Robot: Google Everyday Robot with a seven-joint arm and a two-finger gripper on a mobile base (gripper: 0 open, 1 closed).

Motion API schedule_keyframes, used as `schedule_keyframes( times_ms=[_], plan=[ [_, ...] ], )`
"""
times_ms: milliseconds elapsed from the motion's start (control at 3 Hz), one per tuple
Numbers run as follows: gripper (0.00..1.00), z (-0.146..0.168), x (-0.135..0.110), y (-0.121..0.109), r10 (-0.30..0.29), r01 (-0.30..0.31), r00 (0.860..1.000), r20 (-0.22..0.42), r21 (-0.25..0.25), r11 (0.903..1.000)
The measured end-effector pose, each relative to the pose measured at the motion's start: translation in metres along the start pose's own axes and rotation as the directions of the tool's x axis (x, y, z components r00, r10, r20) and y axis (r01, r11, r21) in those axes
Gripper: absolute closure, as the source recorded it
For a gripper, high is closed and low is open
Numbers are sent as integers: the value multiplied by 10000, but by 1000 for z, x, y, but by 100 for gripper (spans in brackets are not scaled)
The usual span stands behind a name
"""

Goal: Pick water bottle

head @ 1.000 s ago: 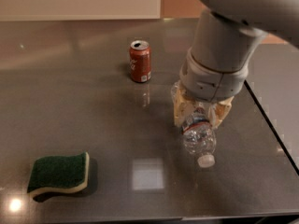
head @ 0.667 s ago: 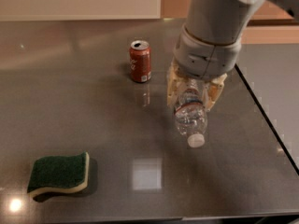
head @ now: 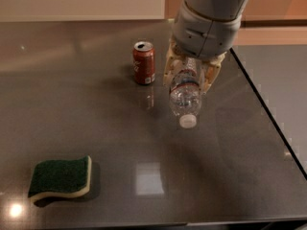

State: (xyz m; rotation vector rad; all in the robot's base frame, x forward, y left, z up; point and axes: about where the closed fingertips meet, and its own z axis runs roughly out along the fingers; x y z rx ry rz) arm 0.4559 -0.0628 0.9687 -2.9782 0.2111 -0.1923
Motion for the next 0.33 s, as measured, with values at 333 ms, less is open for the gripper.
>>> schedule_keyframes(
  times_ms=[333],
  plan=[
    [100,0,1,-1,-6,6,10000,-42,33,10000]
  ],
)
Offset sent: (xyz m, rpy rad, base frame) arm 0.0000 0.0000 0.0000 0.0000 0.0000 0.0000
